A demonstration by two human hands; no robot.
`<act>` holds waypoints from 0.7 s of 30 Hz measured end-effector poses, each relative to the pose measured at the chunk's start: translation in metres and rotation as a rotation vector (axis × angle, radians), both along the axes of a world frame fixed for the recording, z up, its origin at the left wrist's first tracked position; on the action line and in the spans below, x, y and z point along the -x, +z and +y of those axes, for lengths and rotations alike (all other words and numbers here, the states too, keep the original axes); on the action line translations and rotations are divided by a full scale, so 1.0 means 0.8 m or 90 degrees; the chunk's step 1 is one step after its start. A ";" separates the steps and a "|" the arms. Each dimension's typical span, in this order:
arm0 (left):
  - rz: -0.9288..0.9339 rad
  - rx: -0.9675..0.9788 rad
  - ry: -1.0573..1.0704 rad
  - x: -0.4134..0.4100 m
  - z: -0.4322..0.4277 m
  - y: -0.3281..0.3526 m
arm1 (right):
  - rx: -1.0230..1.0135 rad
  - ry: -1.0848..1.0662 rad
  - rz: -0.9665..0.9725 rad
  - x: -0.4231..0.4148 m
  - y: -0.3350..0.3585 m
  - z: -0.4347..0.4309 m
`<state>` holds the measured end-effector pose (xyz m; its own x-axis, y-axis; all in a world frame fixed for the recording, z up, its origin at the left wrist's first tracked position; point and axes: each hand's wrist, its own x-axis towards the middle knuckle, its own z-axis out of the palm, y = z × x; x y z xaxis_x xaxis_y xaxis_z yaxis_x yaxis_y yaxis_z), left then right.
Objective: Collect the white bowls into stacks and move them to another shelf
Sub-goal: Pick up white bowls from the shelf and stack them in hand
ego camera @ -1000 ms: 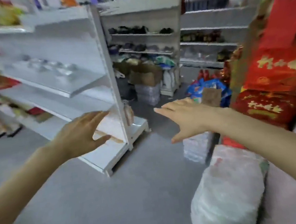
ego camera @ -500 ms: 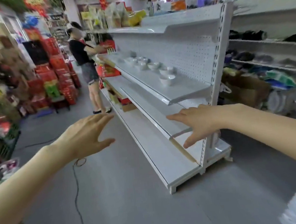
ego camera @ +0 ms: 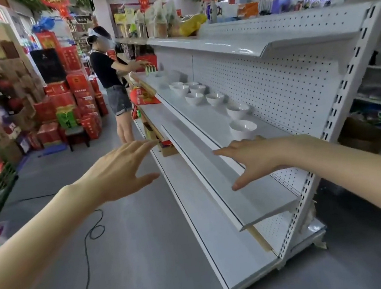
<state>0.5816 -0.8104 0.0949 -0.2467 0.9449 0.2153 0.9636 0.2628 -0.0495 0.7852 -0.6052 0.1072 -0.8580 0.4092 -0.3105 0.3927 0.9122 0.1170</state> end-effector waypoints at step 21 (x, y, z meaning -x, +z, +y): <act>-0.013 0.058 -0.126 0.488 0.395 -0.005 | 0.061 -0.173 0.007 0.416 -0.029 0.301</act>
